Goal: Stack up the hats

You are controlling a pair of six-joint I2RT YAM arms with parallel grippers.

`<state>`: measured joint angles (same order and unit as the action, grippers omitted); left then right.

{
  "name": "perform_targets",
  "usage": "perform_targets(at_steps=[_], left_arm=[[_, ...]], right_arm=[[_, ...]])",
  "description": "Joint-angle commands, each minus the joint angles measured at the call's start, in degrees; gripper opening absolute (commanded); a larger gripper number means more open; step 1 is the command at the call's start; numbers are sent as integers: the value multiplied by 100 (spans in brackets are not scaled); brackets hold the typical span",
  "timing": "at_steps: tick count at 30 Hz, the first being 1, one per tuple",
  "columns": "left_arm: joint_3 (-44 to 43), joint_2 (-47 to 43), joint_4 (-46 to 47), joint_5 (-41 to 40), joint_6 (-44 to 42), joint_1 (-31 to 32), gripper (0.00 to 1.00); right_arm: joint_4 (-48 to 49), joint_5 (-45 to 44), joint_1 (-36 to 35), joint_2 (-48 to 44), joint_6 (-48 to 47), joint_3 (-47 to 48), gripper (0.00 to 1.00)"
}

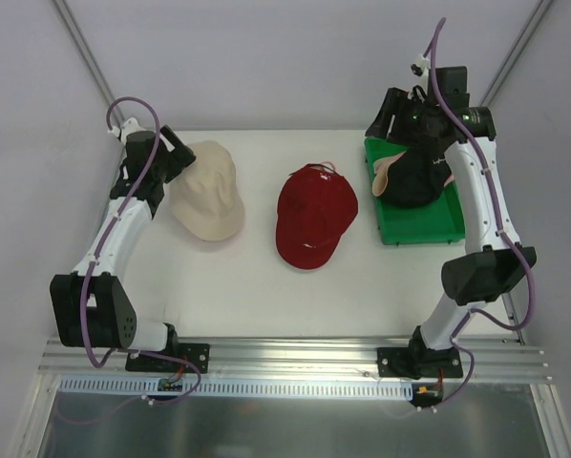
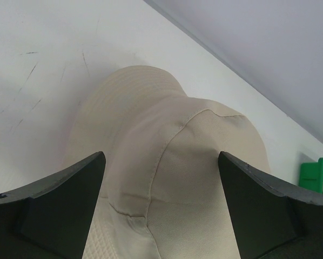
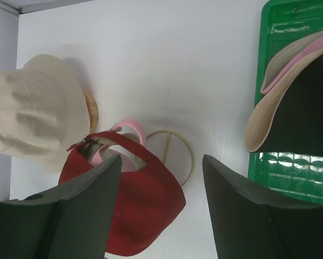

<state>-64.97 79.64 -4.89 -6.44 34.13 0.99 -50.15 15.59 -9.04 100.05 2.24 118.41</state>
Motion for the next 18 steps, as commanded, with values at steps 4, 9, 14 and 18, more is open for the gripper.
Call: perform_targets(at_steps=[4, 9, 14, 18], left_arm=[[388, -53, -733, -16, -82, -64, 87], [608, -106, -698, 11, -20, -240, 87], [635, -133, -663, 72, -29, -284, 87], [564, -62, -637, 178, -38, -293, 87]], right_arm=[[-320, -65, 209, 93, -118, 288, 66], [-627, -223, 490, 304, -101, 534, 65], [-794, -372, 772, 506, -48, 516, 65], [-891, -514, 886, 674, -39, 438, 64]])
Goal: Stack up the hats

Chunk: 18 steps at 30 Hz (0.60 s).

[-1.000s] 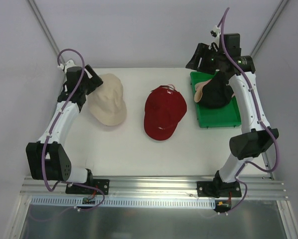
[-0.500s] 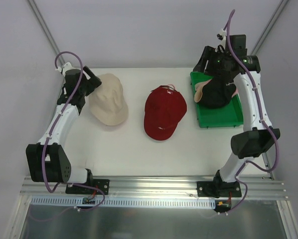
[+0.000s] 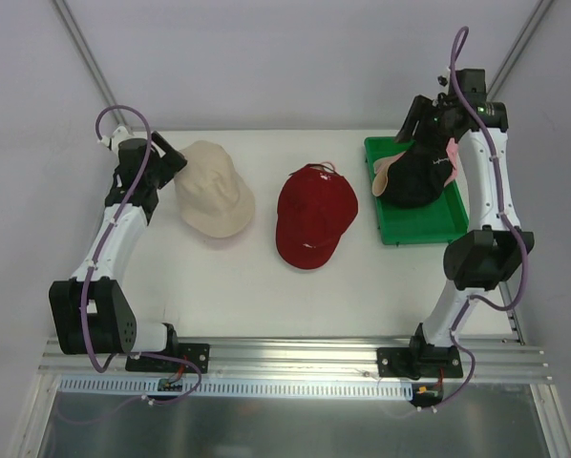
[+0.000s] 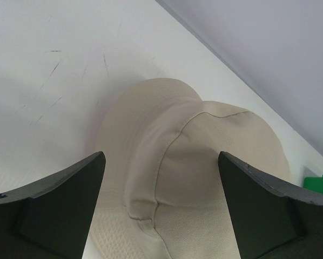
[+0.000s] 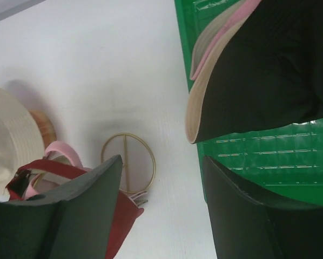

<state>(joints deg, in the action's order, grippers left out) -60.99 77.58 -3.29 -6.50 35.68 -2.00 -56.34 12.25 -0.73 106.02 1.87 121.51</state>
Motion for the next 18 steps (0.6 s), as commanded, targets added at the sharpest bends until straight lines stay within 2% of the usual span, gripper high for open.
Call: perform_targets(at_steps=[1, 11, 18], left_arm=[[158, 135, -796, 211, -211, 7, 87], [-413, 20, -752, 579, -456, 7, 93], [-800, -190, -813, 641, -755, 7, 96]], right_arm=[[-281, -188, 195, 112, -2, 127, 65], [-457, -855, 179, 841, -117, 118, 62], [-264, -1409, 661, 1008, 199, -66, 62]])
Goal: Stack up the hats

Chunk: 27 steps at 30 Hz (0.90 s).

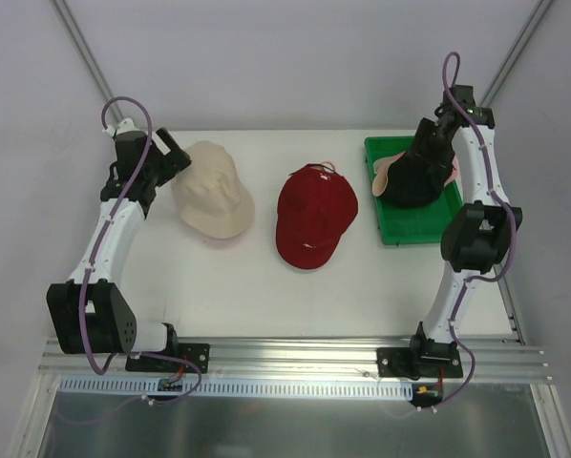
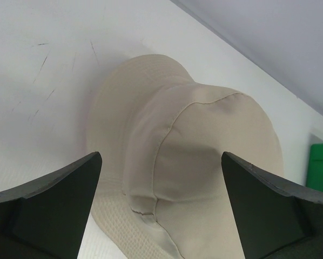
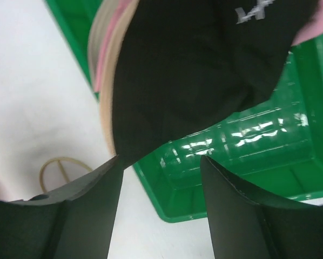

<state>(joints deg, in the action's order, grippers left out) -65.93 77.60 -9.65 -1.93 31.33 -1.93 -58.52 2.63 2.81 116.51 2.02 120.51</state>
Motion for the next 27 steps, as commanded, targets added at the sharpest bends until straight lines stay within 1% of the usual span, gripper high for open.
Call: perform_targets(at_steps=[1, 4, 7, 8, 15, 21, 27], left_arm=[[-367, -210, -186, 185, -355, 0, 96], [-490, -298, -265, 334, -426, 0, 96], [-578, -430, -283, 439, -400, 0, 96], [-587, -509, -292, 466, -382, 0, 96], [-702, -931, -318, 1001, -163, 0, 96], [-588, -1265, -327, 1239, -145, 0, 97], [-509, -1529, -362, 1406, -136, 0, 97]], right_arm=[[-45, -457, 360, -14, 219, 34, 62], [-45, -536, 545, 56, 255, -71, 62], [270, -571, 694, -49, 290, -597, 61], [532, -475, 790, -93, 316, -947, 61], [1562, -9, 985, -128, 395, -1941, 57], [2169, 18, 1011, 38, 518, -2268, 52], [2617, 106, 1046, 162, 501, -2479, 49]])
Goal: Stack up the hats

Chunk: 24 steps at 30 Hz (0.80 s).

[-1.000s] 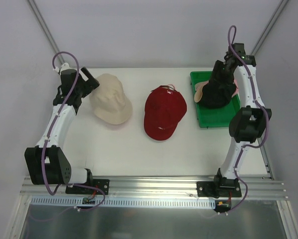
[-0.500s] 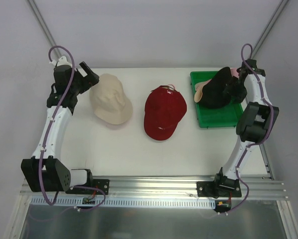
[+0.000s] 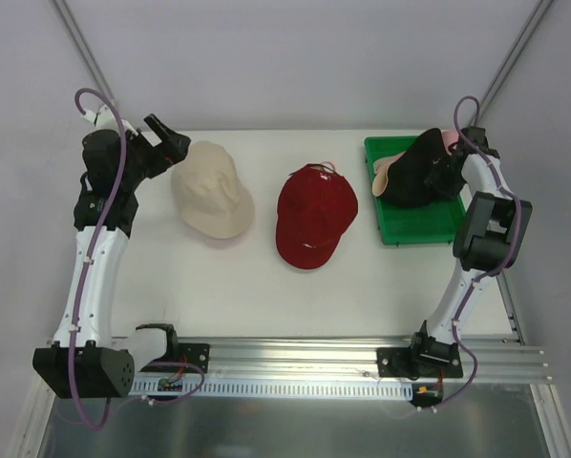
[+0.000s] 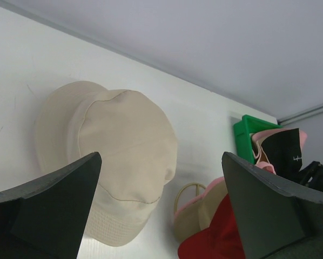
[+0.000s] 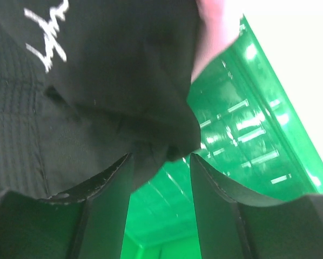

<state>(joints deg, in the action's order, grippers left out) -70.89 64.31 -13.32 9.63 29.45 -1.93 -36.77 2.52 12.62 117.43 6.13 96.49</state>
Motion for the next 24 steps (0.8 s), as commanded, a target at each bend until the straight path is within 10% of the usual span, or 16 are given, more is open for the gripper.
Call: perform_targets(at_steps=[1, 24], left_arm=[[-4, -243, 5, 276, 52, 9, 97], [84, -393, -109, 373, -10, 9, 97]], right_arm=[[487, 117, 74, 70, 90, -112, 50], [1567, 248, 179, -378, 46, -1237, 57]])
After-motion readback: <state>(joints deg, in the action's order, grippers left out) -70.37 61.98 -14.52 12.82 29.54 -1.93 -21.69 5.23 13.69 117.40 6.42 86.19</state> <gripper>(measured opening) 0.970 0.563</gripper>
